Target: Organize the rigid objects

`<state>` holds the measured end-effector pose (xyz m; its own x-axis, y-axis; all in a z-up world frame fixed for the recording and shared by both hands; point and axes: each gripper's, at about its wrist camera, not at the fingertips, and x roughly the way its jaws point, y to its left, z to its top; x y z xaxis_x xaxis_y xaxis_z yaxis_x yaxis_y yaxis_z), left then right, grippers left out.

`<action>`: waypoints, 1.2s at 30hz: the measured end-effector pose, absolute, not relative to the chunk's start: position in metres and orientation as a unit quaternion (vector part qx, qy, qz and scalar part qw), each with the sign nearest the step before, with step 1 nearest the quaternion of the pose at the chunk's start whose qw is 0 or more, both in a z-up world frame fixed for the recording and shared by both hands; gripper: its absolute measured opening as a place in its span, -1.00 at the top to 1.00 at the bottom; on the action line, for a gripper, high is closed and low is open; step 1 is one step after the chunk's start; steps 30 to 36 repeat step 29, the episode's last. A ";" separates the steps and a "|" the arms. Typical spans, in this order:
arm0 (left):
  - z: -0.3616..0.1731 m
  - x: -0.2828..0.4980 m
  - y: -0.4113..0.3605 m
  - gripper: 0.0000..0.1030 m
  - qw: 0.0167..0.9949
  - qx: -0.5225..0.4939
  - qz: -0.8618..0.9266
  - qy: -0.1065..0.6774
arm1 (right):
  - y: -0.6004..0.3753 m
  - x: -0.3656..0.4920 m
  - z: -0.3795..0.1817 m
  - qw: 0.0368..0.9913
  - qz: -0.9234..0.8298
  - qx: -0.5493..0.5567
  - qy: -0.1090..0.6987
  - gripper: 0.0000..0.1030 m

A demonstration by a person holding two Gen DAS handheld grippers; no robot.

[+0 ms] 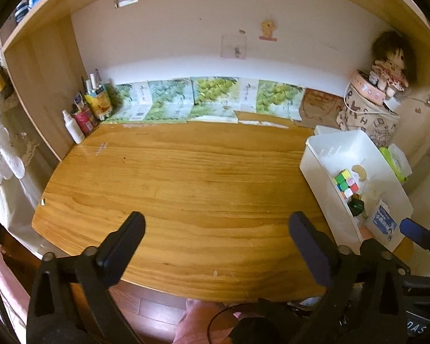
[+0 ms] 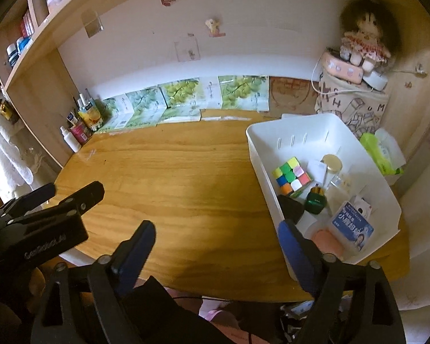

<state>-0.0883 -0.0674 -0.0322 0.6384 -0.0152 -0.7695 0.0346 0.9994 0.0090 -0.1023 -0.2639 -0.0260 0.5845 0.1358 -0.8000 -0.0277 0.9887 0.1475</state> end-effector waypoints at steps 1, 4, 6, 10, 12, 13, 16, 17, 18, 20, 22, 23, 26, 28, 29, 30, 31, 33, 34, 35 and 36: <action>-0.031 -0.089 -0.067 -0.97 0.907 0.016 -0.010 0.421 | -0.263 -0.101 -0.027 0.888 0.044 0.061 0.454 -0.80; -0.029 -0.091 -0.063 -0.97 0.912 0.024 -0.004 0.410 | -0.259 -0.096 -0.031 0.884 0.038 0.062 0.461 -0.99; -0.027 -0.090 -0.060 -0.97 0.915 0.024 -0.001 0.404 | -0.256 -0.093 -0.032 0.884 0.033 0.060 0.462 -0.99; -0.023 -0.088 -0.054 -0.97 0.920 0.022 0.002 0.392 | -0.249 -0.089 -0.031 0.886 0.033 0.054 0.459 -0.99; -0.022 -0.087 -0.052 -0.97 0.921 0.025 0.003 0.388 | -0.246 -0.086 -0.030 0.888 0.036 0.053 0.456 -0.99; -0.022 -0.086 -0.052 -0.97 0.922 0.025 0.003 0.387 | -0.245 -0.085 -0.030 0.888 0.037 0.052 0.455 -0.99; -0.021 -0.083 -0.050 -0.97 0.922 0.026 0.003 0.385 | -0.241 -0.081 -0.029 0.888 0.041 0.050 0.455 -0.99; -0.021 -0.082 -0.049 -0.97 0.923 0.026 0.004 0.385 | -0.240 -0.080 -0.029 0.888 0.042 0.049 0.455 -0.99; -0.021 -0.081 -0.049 -0.97 0.923 0.026 0.003 0.385 | -0.239 -0.078 -0.029 0.888 0.044 0.049 0.455 -0.99; -0.020 -0.080 -0.049 -0.97 0.924 0.026 0.004 0.382 | -0.238 -0.076 -0.030 0.888 0.045 0.047 0.456 -0.99; -0.020 -0.079 -0.049 -0.97 0.924 0.027 0.005 0.380 | -0.238 -0.073 -0.030 0.888 0.046 0.047 0.455 -0.99; -0.019 -0.078 -0.049 -0.97 0.925 0.027 0.005 0.379 | -0.238 -0.072 -0.030 0.888 0.046 0.047 0.455 -0.99; -0.018 -0.076 -0.050 -0.97 0.926 0.026 0.008 0.377 | -0.239 -0.068 -0.031 0.887 0.045 0.047 0.457 -0.99; -0.018 -0.075 -0.050 -0.97 0.926 0.025 0.009 0.376 | -0.240 -0.066 -0.031 0.887 0.045 0.046 0.457 -0.99; -0.017 -0.075 -0.050 -0.97 0.927 0.024 0.009 0.375 | -0.240 -0.065 -0.031 0.887 0.045 0.046 0.457 -0.99; -0.017 -0.075 -0.050 -0.97 0.927 0.024 0.009 0.375 | -0.240 -0.065 -0.031 0.887 0.045 0.046 0.457 -0.99; -0.017 -0.075 -0.050 -0.97 0.927 0.024 0.009 0.375 | -0.240 -0.065 -0.031 0.887 0.045 0.046 0.457 -0.99; -0.017 -0.075 -0.050 -0.97 0.927 0.024 0.009 0.375 | -0.240 -0.065 -0.031 0.887 0.045 0.046 0.457 -0.99; -0.017 -0.075 -0.050 -0.97 0.927 0.024 0.009 0.375 | -0.240 -0.065 -0.031 0.887 0.045 0.046 0.457 -0.99; -0.017 -0.075 -0.050 -0.97 0.927 0.024 0.009 0.375 | -0.240 -0.065 -0.031 0.887 0.045 0.046 0.457 -0.99; -0.017 -0.075 -0.050 -0.97 0.927 0.024 0.009 0.375 | -0.240 -0.065 -0.031 0.887 0.045 0.046 0.457 -0.99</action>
